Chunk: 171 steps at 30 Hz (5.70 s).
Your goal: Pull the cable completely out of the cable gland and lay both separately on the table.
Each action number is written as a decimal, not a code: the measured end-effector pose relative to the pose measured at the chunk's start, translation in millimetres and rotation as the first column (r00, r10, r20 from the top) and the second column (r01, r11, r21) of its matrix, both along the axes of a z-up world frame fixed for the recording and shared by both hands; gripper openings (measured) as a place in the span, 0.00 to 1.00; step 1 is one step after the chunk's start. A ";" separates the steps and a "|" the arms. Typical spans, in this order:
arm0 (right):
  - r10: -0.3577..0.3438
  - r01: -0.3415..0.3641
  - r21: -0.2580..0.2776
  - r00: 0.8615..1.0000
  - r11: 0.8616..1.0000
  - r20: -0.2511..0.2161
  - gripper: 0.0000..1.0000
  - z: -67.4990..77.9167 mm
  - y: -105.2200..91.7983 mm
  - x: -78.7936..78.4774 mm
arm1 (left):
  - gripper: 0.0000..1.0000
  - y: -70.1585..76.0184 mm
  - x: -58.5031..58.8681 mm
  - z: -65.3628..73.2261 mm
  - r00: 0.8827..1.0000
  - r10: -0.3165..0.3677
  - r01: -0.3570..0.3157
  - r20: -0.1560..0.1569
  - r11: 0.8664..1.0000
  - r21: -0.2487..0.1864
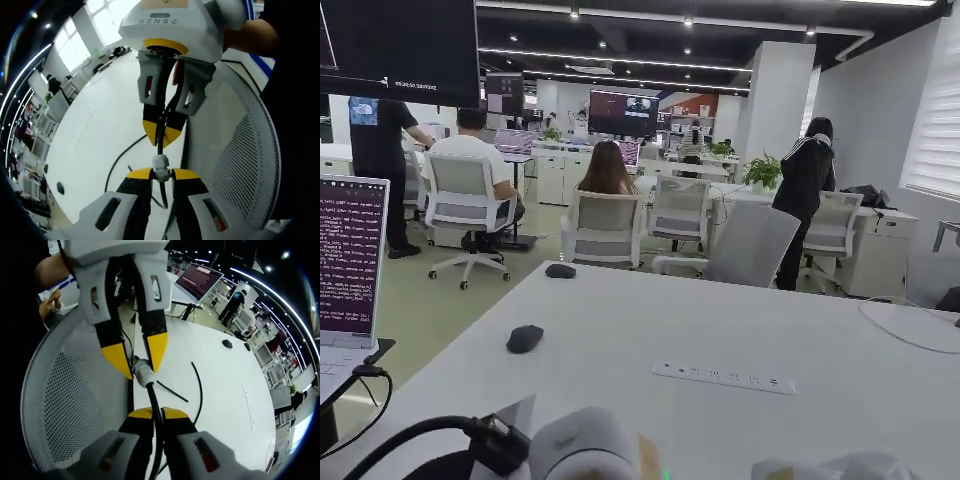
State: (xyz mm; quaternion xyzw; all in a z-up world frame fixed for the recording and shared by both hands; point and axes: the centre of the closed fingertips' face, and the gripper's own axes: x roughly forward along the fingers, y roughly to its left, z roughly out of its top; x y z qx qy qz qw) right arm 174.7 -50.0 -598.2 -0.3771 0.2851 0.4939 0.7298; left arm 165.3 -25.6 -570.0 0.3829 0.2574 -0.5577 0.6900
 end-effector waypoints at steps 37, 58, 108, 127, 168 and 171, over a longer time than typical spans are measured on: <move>-0.199 0.194 -0.094 0.979 0.976 -0.048 0.01 -36.2 -79.9 4.6 | 0.16 13.3 11.4 -2.3 0.999 0.033 -0.034 0.007 0.999 0.011; -0.284 0.274 -0.148 0.958 0.950 -0.049 0.16 -46.9 -96.3 3.8 | 0.16 8.8 12.8 -1.4 0.999 0.037 -0.037 0.010 0.999 -0.007; -0.210 0.211 -0.103 0.977 0.972 0.021 0.02 -21.4 -91.5 3.7 | 0.16 -1.6 6.4 -2.9 0.999 -0.005 0.005 0.037 1.000 0.004; -0.234 0.234 -0.007 0.972 0.972 -0.004 0.23 -16.3 -75.0 10.6 | 0.16 5.1 12.2 -2.1 0.998 0.049 -0.048 0.044 0.999 -0.013; -0.108 0.103 0.059 0.991 0.993 0.083 0.03 17.6 -25.1 28.4 | 0.16 41.5 34.8 12.6 0.987 0.138 -0.134 0.081 0.990 -0.049; -0.122 0.117 0.065 0.988 0.991 0.090 0.03 19.7 -27.8 31.1 | 0.16 49.8 38.2 13.5 0.984 0.159 -0.155 0.084 0.987 -0.051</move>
